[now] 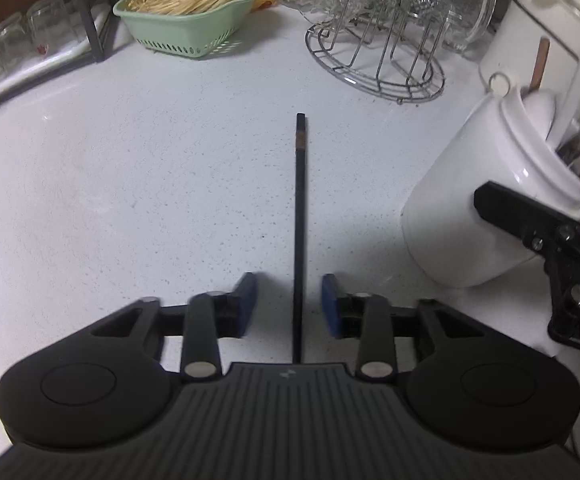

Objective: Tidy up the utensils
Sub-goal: 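Carry the black chopstick with the left gripper over the white jar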

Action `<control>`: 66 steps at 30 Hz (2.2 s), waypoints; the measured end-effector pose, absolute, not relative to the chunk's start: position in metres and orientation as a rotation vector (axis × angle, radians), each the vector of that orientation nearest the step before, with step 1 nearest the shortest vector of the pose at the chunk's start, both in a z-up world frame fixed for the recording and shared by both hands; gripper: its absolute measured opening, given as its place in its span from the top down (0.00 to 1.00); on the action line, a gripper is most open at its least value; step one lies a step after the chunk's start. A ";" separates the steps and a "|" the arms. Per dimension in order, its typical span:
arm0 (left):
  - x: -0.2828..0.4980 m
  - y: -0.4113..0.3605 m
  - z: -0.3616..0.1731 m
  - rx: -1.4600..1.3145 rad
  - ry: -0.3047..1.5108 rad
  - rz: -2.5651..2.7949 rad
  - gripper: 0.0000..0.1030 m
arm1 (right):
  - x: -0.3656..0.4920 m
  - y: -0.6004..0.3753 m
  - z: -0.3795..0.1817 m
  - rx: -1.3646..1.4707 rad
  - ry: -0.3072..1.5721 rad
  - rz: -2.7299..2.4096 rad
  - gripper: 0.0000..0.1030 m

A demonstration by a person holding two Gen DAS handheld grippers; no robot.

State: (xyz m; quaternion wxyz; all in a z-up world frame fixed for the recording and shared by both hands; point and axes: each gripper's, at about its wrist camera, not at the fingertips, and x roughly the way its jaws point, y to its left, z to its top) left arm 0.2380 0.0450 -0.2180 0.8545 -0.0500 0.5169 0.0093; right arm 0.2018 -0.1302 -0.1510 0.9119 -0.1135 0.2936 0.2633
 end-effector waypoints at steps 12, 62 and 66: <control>0.211 0.041 -0.216 -0.145 1.161 0.015 0.95 | 0.203 -0.130 -0.150 -0.238 0.610 0.552 0.13; 0.108 0.044 -0.153 -0.378 1.176 0.025 0.95 | 0.194 -0.122 -0.153 -0.244 0.581 0.602 0.13; 0.115 0.048 -0.122 -0.405 1.134 -0.003 0.95 | 0.194 -0.123 -0.153 -0.246 0.578 0.605 0.13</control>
